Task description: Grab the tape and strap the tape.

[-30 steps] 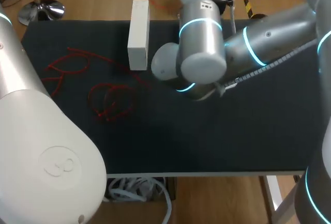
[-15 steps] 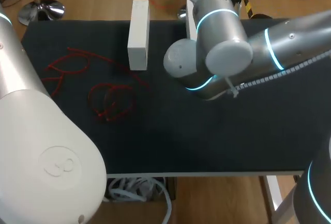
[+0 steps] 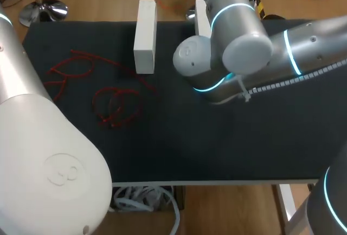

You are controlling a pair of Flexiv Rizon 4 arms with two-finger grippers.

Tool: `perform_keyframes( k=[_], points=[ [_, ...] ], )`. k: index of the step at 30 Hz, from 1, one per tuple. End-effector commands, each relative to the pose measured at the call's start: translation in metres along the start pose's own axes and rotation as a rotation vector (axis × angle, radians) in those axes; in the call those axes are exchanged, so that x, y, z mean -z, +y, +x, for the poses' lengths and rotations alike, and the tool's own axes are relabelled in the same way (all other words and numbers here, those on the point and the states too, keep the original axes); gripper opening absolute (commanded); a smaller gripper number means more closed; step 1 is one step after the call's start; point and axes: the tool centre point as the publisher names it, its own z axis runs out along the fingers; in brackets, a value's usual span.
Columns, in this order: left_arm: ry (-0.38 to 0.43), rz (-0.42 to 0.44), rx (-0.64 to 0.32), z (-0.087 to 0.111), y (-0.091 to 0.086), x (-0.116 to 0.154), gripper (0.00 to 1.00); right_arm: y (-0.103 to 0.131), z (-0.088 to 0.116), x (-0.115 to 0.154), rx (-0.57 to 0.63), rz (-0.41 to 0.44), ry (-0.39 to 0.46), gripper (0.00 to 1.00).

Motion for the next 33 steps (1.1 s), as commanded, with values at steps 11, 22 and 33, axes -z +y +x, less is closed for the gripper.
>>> perform_keyframes(
  k=[11,22,33],
  points=[
    [-0.041,-0.014,0.316,0.041,0.101,-0.019,0.00,0.001,-0.005,0.001,0.002,0.001,0.039,1.00],
    [0.072,-0.066,0.489,0.075,0.153,-0.059,0.00,0.001,-0.005,0.001,0.002,0.001,0.039,1.00],
    [0.078,-0.061,0.484,0.075,0.156,-0.062,1.00,0.001,-0.005,0.001,0.002,0.001,0.039,1.00]
  ],
)
